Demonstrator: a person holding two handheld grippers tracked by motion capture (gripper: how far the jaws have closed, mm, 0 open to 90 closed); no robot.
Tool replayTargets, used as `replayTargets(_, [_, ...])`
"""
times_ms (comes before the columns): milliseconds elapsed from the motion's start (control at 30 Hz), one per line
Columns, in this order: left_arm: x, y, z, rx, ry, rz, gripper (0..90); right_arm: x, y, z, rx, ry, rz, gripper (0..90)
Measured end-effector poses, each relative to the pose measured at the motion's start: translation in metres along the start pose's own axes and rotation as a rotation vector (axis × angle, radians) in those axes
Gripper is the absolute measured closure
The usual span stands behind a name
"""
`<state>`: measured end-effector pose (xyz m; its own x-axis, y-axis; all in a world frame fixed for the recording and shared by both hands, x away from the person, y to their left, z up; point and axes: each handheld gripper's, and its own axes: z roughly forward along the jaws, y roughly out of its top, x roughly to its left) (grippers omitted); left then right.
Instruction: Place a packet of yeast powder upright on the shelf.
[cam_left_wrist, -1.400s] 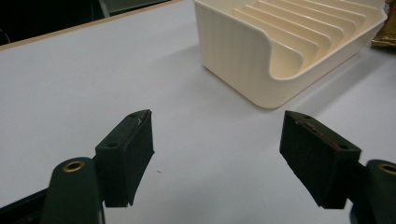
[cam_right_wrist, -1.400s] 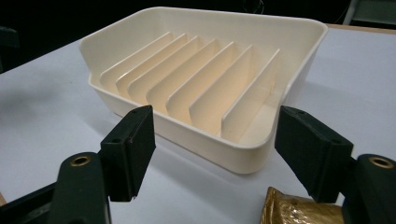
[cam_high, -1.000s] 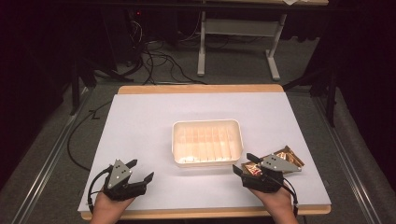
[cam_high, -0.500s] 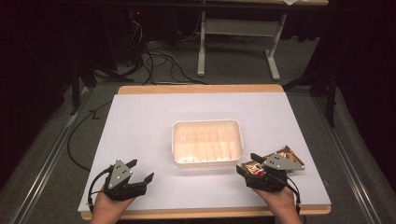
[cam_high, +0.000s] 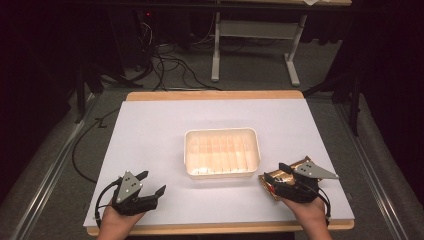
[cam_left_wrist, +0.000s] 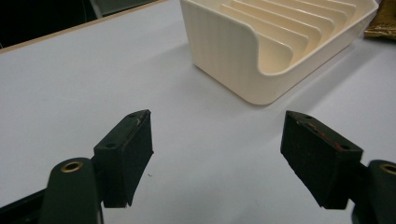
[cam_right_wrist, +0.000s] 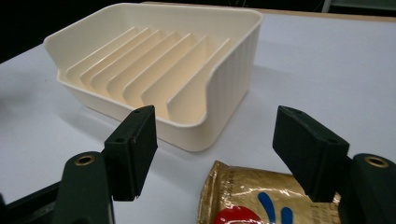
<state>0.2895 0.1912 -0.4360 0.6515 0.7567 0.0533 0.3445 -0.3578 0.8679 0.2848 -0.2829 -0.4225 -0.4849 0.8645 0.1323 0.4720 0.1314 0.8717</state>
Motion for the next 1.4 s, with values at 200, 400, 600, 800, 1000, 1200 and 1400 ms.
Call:
replayTargets(200, [0.001, 0.000, 0.000, 0.001, -0.001, -0.001, 25.4, -0.015, -0.001, -0.006, 0.005, -0.028, 0.048, 32.1])
replayTargets(400, [0.003, 0.000, -0.001, 0.009, 0.024, 0.001, 25.5, -0.025, 0.000, -0.012, -0.004, -0.066, 0.071, 32.2])
replayTargets(600, [0.008, 0.001, 0.000, 0.013, 0.043, -0.014, 26.8, -0.031, -0.002, -0.017, -0.006, -0.097, 0.082, 36.1])
replayTargets(800, [0.006, 0.004, 0.003, 0.007, 0.044, -0.002, 26.8, -0.035, -0.004, -0.027, -0.007, -0.141, 0.058, 42.8])
replayTargets(1000, [0.005, 0.009, 0.009, 0.000, 0.018, -0.005, 26.7, -0.049, -0.009, -0.043, -0.026, -0.172, 0.098, 42.3])
replayTargets(1200, [0.002, 0.013, 0.016, 0.006, 0.009, 0.013, 26.7, -0.065, -0.017, -0.058, -0.042, -0.205, 0.141, 43.3])
replayTargets(1400, [0.002, 0.013, 0.018, 0.009, -0.001, 0.016, 26.7, -0.075, -0.022, -0.065, -0.043, -0.229, 0.164, 43.2])
